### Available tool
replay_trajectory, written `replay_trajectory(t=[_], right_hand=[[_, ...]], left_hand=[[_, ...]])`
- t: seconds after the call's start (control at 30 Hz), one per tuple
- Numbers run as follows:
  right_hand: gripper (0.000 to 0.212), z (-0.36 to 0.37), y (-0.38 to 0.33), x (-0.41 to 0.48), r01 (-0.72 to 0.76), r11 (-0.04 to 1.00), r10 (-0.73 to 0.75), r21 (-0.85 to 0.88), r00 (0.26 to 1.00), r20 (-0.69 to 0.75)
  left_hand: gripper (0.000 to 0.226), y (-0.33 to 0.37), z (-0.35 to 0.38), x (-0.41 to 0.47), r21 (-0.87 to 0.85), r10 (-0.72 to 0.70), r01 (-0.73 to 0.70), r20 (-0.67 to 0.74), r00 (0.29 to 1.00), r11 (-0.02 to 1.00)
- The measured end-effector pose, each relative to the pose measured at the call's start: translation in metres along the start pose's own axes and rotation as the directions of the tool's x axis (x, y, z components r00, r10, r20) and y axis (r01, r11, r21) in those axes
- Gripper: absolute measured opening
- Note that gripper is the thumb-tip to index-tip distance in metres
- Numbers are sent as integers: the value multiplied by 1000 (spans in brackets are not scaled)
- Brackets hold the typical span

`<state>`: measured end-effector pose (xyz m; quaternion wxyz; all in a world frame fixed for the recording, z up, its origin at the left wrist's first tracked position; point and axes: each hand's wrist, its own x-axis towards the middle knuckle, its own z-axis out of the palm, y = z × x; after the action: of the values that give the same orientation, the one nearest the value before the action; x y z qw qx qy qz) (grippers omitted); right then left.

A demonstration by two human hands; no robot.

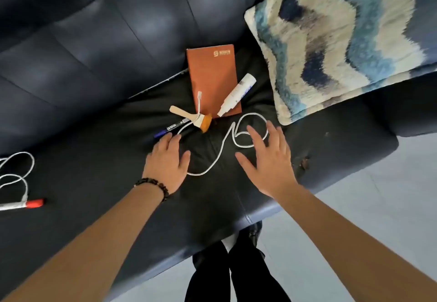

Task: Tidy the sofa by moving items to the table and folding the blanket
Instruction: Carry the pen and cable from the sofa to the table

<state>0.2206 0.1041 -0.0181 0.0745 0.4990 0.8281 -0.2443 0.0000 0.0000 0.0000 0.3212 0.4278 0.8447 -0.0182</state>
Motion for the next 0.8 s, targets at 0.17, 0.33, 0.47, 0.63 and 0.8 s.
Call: replay_trajectory(t=[0.17, 0.33, 0.47, 0.63, 0.8], right_hand=[[92, 28, -25, 49, 39, 990, -39, -136, 999, 2], [104, 74, -15, 56, 141, 954, -61, -266, 955, 289], [102, 98, -12, 24, 194, 935, -131, -296, 967, 219], [89, 103, -17, 16, 157, 973, -136, -167, 982, 131], [47, 113, -18, 19, 129, 962, -144, -242, 988, -48]], left_hand=[[58, -30, 16, 61, 176, 33, -22, -60, 998, 984], [63, -43, 37, 114, 247, 57, -31, -97, 994, 969], [49, -34, 85, 99, 70, -146, 158, -150, 978, 985], [37, -36, 101, 73, -93, -146, 124, -282, 948, 988], [32, -50, 82, 73, -164, -183, 162, -118, 976, 973]])
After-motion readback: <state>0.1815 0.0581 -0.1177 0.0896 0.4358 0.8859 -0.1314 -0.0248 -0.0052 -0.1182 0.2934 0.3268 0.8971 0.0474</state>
